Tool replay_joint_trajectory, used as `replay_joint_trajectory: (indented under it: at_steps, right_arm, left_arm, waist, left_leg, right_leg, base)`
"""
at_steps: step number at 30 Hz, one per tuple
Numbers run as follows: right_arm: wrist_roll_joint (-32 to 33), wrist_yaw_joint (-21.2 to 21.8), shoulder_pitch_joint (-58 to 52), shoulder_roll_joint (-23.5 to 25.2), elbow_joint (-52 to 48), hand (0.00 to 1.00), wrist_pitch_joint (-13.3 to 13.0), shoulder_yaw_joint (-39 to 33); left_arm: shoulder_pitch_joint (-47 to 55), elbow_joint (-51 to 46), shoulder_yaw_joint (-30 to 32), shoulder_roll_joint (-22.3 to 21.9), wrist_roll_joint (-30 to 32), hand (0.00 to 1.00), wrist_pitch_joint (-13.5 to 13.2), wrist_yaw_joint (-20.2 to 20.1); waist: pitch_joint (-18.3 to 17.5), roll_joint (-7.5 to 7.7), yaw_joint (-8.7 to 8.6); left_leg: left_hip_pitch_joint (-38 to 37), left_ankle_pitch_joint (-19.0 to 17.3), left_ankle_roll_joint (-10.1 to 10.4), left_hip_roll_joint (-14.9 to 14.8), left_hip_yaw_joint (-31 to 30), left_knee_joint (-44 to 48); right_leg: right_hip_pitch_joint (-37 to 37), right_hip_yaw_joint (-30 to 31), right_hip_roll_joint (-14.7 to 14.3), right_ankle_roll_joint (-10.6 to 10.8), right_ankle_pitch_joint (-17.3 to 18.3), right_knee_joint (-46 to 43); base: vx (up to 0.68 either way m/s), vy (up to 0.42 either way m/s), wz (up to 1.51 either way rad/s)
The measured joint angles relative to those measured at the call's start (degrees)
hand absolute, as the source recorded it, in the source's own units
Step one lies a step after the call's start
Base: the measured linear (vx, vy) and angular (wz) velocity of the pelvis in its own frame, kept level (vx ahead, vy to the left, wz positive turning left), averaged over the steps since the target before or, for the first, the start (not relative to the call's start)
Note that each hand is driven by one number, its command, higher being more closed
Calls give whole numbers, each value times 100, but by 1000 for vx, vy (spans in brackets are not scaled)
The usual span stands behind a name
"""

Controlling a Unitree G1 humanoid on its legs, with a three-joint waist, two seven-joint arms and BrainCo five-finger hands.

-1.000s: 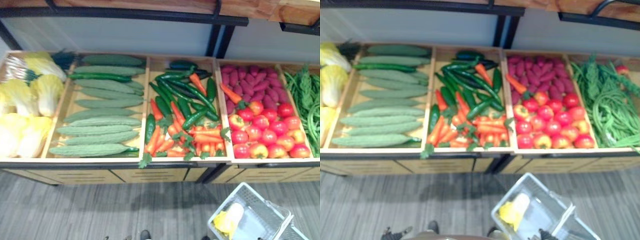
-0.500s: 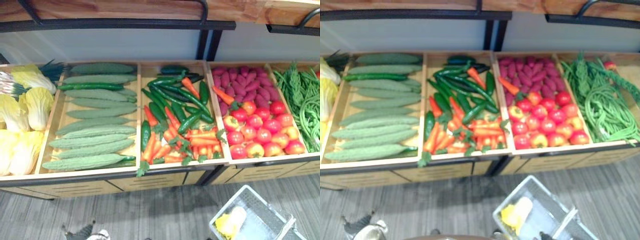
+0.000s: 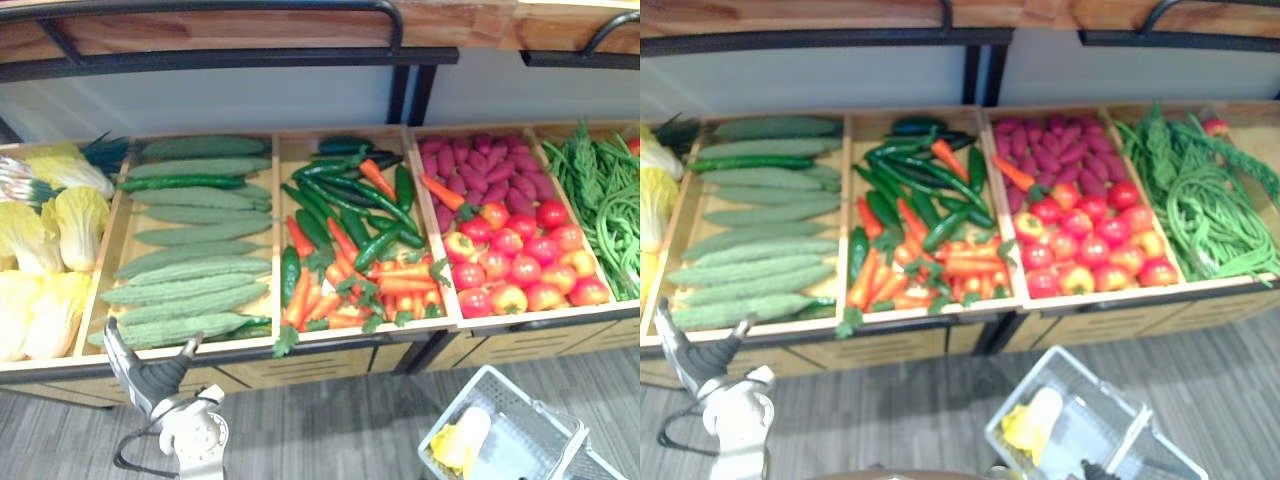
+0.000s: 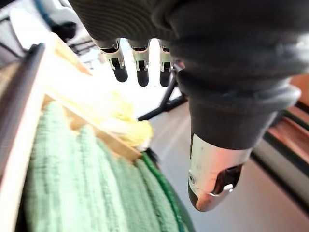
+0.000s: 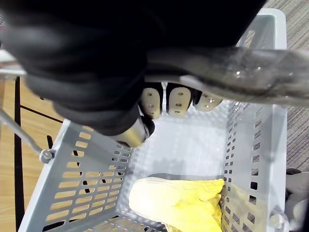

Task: Pick vegetable in the basket

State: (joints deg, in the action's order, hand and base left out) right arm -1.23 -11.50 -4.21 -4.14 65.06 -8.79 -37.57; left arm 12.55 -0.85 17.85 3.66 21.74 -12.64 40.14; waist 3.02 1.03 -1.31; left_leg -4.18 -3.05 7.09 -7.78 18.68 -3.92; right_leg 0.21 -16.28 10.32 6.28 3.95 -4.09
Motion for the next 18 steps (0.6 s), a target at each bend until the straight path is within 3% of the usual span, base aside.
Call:
replay_joint_trajectory:
  at_steps: [5,10,12,18]
  right_arm:
    - [0,21,-12,-187,5,100,0,205]
    - [-10,81,-1,-356,-9,100,-20,435]
    - [-68,93,14,-433,-69,100,-31,493]
    - [-106,210,15,-523,-194,100,-82,851]
  left_arm:
    - [-94,-62,-546,545,211,0,-157,-193]
    - [-178,-50,-1100,1275,440,0,-358,-793]
    - [-310,100,-1358,1739,503,0,-395,-1158]
    - [-791,664,-1821,2348,661,0,-524,-1701]
  waist:
    - [-14,-111,-33]
    - [-13,-182,-56]
    - [-7,-221,-151]
    - [1,-246,-206]
  left_leg:
    - [4,-6,-5,0,139,5]
    - [0,-15,-12,-4,403,27]
    - [-4,-65,-47,15,603,101]
    - [-134,-204,-40,10,1192,233]
  right_leg:
    - [-112,161,-12,36,-22,1]
    - [-306,465,-46,16,-142,5]
    - [-415,722,-44,44,-219,8]
    - [-669,1404,-129,84,-374,14]
  base:
    - [-9,-17,-17]
    - [-36,-14,-29]
    - [-63,-3,-48]
    - [-89,-14,-60]
